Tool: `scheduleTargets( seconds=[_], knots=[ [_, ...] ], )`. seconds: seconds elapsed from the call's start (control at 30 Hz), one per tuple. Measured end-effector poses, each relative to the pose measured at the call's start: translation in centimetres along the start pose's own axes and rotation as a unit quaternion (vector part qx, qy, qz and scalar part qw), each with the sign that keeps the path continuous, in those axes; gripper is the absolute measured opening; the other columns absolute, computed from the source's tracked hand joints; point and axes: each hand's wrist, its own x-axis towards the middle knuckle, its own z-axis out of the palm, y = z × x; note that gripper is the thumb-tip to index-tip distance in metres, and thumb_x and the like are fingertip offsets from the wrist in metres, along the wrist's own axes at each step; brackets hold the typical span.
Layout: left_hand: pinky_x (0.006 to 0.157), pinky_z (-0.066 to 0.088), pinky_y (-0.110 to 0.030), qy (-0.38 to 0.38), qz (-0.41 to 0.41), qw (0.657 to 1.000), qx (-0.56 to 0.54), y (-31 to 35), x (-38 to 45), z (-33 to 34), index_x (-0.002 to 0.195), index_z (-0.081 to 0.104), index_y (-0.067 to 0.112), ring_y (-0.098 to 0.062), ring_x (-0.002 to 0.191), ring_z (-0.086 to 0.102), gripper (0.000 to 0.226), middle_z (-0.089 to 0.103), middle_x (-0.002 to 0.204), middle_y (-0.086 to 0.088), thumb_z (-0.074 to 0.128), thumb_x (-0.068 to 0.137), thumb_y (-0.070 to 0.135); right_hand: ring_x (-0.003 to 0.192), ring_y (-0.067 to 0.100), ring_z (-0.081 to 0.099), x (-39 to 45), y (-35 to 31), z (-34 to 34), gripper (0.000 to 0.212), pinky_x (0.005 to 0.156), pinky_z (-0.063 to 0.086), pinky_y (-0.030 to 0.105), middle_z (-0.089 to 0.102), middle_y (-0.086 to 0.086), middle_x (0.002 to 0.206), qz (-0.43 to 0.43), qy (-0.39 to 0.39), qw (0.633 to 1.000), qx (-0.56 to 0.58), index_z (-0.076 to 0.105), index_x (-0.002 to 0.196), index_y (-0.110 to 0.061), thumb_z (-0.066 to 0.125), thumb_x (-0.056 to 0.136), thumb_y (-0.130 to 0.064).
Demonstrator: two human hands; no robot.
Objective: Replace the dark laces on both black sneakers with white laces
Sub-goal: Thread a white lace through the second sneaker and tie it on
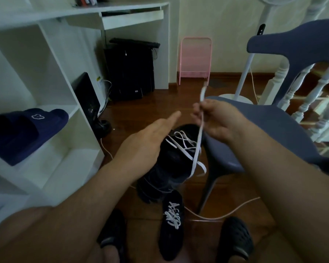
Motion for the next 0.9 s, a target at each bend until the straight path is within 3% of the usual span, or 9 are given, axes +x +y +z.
scheduleTargets(
  seconds=[0.03, 0.1, 0.17, 0.23, 0.43, 0.57, 0.67, 0.77, 0.9],
  knots=[
    [0.098, 0.056, -0.049, -0.002, -0.043, 0.999, -0.01, -0.7, 0.1, 0.1, 0.16, -0.006, 0.055, -0.027, 0.128, 0.06, 0.095, 0.042, 0.163, 0.003, 0.051, 0.103, 0.003, 0.056, 0.008, 0.054, -0.2, -0.8, -0.7, 0.015, 0.052, 0.053, 0.023, 0.063, 0.005, 0.082, 0.01, -0.015, 1.0, 0.011, 0.058, 0.113, -0.009, 0.045, 0.106, -0.006],
    [0.094, 0.056, -0.05, -0.051, -0.149, 0.987, 0.008, -2.6, 0.4, 0.8, 0.161, 0.024, 0.038, -0.032, 0.112, 0.064, 0.07, 0.062, 0.139, -0.011, 0.048, 0.104, 0.006, 0.052, 0.006, 0.042, -0.6, -1.5, -1.8, 0.024, 0.05, 0.037, 0.019, 0.067, 0.003, 0.084, 0.002, -0.02, 0.997, -0.071, 0.063, 0.12, -0.013, 0.045, 0.105, -0.007],
    [0.085, 0.057, -0.05, -0.076, -0.226, 0.971, 0.02, -4.5, 0.8, 1.3, 0.132, 0.056, 0.021, -0.034, 0.094, 0.064, 0.032, 0.067, 0.113, -0.014, 0.045, 0.104, 0.009, 0.055, 0.007, 0.037, -1.1, -1.5, -2.4, 0.033, 0.055, 0.028, 0.021, 0.072, 0.001, 0.086, -0.01, -0.02, 0.989, -0.146, 0.067, 0.126, -0.018, 0.045, 0.104, -0.005],
    [0.08, 0.058, -0.051, -0.088, -0.257, 0.962, 0.035, -5.9, 0.7, 1.3, 0.114, 0.061, 0.017, -0.034, 0.085, 0.063, 0.022, 0.066, 0.101, -0.013, 0.045, 0.103, 0.008, 0.054, 0.007, 0.035, -2.0, -1.1, -2.1, 0.031, 0.055, 0.024, 0.022, 0.071, 0.0, 0.084, 0.004, -0.038, 0.981, -0.189, 0.068, 0.126, -0.014, 0.046, 0.105, -0.005],
    [0.08, 0.055, -0.044, 0.018, -0.254, 0.967, -0.001, -5.7, 0.6, 0.0, 0.133, 0.063, 0.03, -0.035, 0.1, 0.065, 0.034, 0.07, 0.115, -0.007, 0.053, 0.105, 0.014, 0.045, 0.004, 0.043, -3.5, -0.2, -1.5, 0.007, 0.048, 0.029, 0.02, 0.068, 0.001, 0.077, -0.019, -0.049, 0.957, -0.285, 0.068, 0.1, -0.01, 0.064, 0.1, -0.016],
    [0.088, 0.051, -0.036, 0.119, -0.239, 0.958, -0.107, -4.5, 0.8, -1.1, 0.126, 0.072, 0.037, -0.025, 0.116, 0.064, 0.034, 0.071, 0.127, 0.004, 0.056, 0.106, 0.015, 0.054, 0.011, 0.046, -3.7, -0.4, -1.4, 0.013, 0.054, 0.039, 0.026, 0.072, 0.011, 0.085, -0.077, -0.045, 0.945, -0.315, 0.067, 0.081, -0.015, 0.072, 0.094, -0.014],
    [0.092, 0.05, -0.03, 0.147, -0.229, 0.941, -0.201, -3.6, 0.7, -1.6, 0.12, 0.076, 0.036, -0.014, 0.111, 0.061, 0.037, 0.071, 0.122, 0.009, 0.056, 0.105, 0.008, 0.053, 0.011, 0.042, -4.2, -0.7, -1.0, 0.01, 0.051, 0.034, 0.026, 0.073, 0.013, 0.092, -0.095, -0.088, 0.956, -0.263, 0.065, 0.096, -0.014, 0.064, 0.097, -0.005],
    [0.09, 0.047, -0.026, 0.178, -0.232, 0.924, -0.245, -3.1, 0.5, -1.9, 0.117, 0.076, 0.038, -0.009, 0.107, 0.06, 0.036, 0.07, 0.116, 0.012, 0.057, 0.105, 0.009, 0.054, 0.012, 0.041, -5.0, -1.2, -0.8, 0.034, 0.05, 0.031, 0.025, 0.073, 0.009, 0.09, -0.099, -0.13, 0.951, -0.261, 0.065, 0.125, -0.014, 0.053, 0.099, 0.005],
    [0.093, 0.055, -0.036, 0.166, -0.247, 0.906, -0.3, -3.2, 0.5, -1.4, 0.107, 0.075, 0.044, -0.016, 0.11, 0.066, 0.037, 0.072, 0.118, 0.009, 0.06, 0.104, 0.011, 0.051, 0.01, 0.039, -5.7, -0.8, 0.1, 0.033, 0.046, 0.028, 0.023, 0.064, 0.008, 0.082, -0.12, -0.112, 0.94, -0.3, 0.075, 0.113, -0.011, 0.049, 0.1, 0.005]
  ],
)
